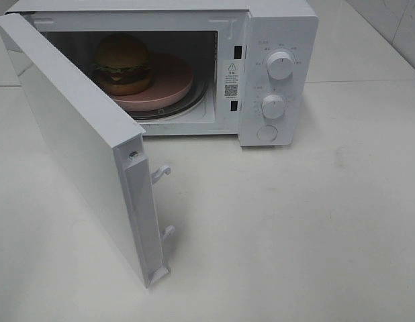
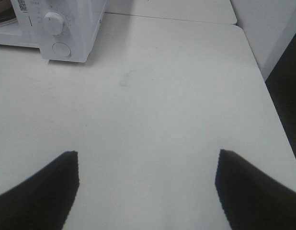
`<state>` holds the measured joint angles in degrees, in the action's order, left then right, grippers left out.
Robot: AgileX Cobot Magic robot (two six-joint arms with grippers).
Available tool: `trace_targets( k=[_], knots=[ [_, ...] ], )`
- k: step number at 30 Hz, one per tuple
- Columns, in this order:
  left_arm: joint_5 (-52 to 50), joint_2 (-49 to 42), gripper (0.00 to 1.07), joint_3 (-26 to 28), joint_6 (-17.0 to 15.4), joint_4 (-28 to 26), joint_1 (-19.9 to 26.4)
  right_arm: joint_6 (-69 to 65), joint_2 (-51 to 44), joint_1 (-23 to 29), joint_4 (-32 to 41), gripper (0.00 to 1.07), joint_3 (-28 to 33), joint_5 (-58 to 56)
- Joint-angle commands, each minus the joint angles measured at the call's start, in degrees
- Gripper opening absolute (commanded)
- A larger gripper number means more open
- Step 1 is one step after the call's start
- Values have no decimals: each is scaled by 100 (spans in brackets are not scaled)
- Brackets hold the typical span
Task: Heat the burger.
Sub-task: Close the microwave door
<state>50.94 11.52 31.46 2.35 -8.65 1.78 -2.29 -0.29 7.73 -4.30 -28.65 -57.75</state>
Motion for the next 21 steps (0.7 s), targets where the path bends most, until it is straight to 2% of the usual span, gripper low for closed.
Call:
trace_targets(
  k=[1,4,5,6,10,12,13,15,16,17,19,21],
  knots=[
    [-476,516,17,29,-11,-34,0,-6,-178,-40,-17,76,11,86],
    [-567,625,12,29,-11,-34,0,-6,-178,-40,-17,76,11,86],
    [-842,871,1,-6,-11,-46,0,-6,-178,-40,-17,76,11,86],
    [-1031,997,0,-52,-6,-52,0,-6,-178,-40,-17,76,11,86],
    [-1776,1324,0,-269,0,-86,0,-6,-178,-40,-17,76,11,86],
    [-2527,1564,0,-556,160,-264,0,-6,-178,-40,-17,76,11,86],
    [-3031,1696,0,-739,350,-413,0,-6,-178,-40,-17,76,11,86],
    [-3254,1782,0,-819,430,-464,0,-6,-178,-40,-17,76,11,86],
    [-3822,1937,0,-1020,625,-573,0,-6,-178,-40,-17,76,11,86],
    [-3822,1937,0,-1020,625,-573,0,-6,-178,-40,-17,76,11,86],
    [-4601,2149,0,-1295,756,-647,0,-6,-178,-40,-17,76,11,86],
    [-4859,2240,0,-1381,745,-647,0,-6,-178,-40,-17,76,11,86]
  ],
)
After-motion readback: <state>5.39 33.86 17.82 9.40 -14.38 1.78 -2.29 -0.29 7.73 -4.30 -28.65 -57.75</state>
